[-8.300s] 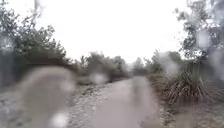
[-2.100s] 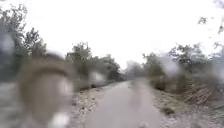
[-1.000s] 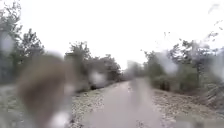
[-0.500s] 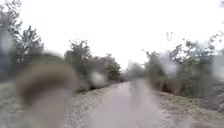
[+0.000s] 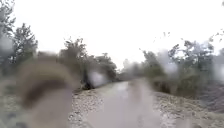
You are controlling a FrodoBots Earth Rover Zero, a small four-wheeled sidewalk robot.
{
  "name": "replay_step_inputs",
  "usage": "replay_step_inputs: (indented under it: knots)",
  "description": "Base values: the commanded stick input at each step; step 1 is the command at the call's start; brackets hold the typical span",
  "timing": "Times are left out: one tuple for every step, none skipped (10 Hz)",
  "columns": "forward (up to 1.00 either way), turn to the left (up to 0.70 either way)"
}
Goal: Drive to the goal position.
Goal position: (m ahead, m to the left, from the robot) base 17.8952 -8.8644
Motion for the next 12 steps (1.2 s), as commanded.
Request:
replay_step_inputs:
  knots:
    - [0.45,0.00]
    - [0.45,0.00]
    - [0.45,0.00]
    - [0.45,0.00]
    - [0.45,0.00]
    - [0.45,0.00]
    - [0.45,0.00]
    - [0.45,0.00]
    - [0.45,0.00]
    - [0.45,0.00]
    - [0.45,0.00]
    - [0.45,0.00]
